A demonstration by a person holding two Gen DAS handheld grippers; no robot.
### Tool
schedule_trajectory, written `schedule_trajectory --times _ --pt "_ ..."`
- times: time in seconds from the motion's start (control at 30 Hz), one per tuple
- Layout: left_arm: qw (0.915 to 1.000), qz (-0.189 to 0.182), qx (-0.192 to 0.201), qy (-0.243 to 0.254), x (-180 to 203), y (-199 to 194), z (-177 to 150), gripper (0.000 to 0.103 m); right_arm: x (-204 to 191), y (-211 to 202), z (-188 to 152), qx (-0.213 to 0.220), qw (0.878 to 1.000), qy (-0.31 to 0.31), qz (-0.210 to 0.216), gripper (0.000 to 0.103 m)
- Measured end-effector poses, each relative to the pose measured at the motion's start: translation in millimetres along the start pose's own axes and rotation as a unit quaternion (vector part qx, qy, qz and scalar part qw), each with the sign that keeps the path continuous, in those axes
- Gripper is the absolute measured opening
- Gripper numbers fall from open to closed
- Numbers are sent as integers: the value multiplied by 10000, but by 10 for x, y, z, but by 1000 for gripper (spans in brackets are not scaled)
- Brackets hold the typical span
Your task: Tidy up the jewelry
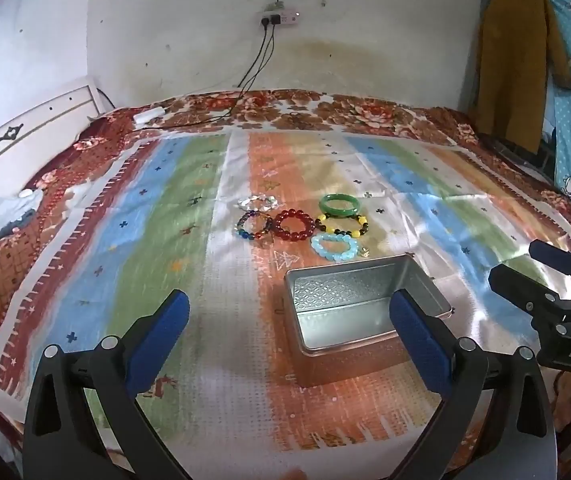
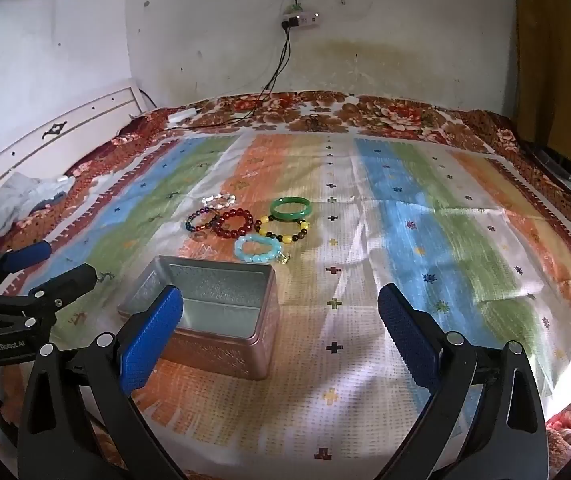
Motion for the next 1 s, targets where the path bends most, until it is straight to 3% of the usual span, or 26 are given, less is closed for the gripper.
schedule_trajectory --times 1.0 --pt "10000 17 -24 -13 -25 3 -9 97 -48 37 2 -92 9999 -81 -12 99"
Point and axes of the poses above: each gripper's, at about its wrist camera, not at the fingertips, and y roughly the way its jaws point, x to its right, z to its top, the point moved 3 cm from there along y, roughly the way its jaws point, and after that the axes turned 5 degrees about -z, right-handed, at the moved point
